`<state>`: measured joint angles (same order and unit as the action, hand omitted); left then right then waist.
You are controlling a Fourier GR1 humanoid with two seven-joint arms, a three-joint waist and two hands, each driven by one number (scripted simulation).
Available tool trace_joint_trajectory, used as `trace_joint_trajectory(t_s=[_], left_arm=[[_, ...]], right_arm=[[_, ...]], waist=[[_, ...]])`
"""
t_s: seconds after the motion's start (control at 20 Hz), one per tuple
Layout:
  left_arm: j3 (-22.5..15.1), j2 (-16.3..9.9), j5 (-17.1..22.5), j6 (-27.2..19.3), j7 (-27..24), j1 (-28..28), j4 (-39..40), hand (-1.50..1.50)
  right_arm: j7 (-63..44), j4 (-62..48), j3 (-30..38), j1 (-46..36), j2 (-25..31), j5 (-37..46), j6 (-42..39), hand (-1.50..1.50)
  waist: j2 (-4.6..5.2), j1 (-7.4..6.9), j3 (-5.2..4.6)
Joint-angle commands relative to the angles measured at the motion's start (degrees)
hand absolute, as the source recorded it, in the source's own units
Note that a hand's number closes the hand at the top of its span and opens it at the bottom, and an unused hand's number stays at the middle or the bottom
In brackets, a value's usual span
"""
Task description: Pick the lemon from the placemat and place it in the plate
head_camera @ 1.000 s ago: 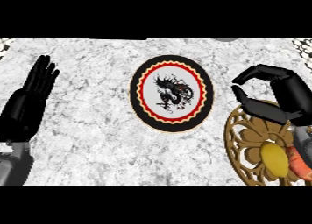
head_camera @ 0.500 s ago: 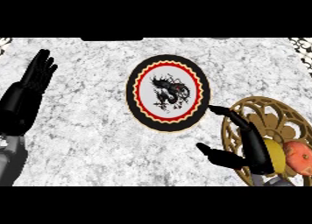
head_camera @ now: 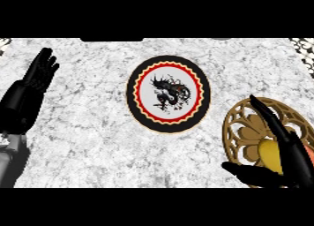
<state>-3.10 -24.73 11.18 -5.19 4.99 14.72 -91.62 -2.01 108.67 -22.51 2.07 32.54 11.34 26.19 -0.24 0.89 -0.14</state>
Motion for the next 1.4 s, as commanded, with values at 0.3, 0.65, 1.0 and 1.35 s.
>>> trace_joint_trajectory(t_s=[0.3,0.65,1.0,1.35], left_arm=[[0.6,-0.6,-0.1,1.4,-0.9,-0.7,0.4,0.0],[0.5,0.4,0.0,1.8,0.8,0.3,-0.6,0.0],[0.4,3.8,-4.3,1.3,-3.4,-1.5,1.4,0.0],[1.2,3.2,-3.0,1.3,5.4,-0.7,-5.7,0.0]], right_arm=[[-33.6,10.4,1.2,0.6,22.4,4.1,-20.9,-1.5],[-53.6,15.6,-0.1,-6.4,24.8,-6.0,-36.2,-1.5],[-56.5,8.6,-0.7,-10.5,16.6,-1.5,-41.2,-1.5],[-56.3,2.6,-2.4,-9.6,16.2,3.4,-43.8,-1.5]], waist=[[0.01,-0.11,-0.32],[0.32,-1.56,0.0],[0.3,-1.15,0.12],[0.19,-1.19,0.15]])
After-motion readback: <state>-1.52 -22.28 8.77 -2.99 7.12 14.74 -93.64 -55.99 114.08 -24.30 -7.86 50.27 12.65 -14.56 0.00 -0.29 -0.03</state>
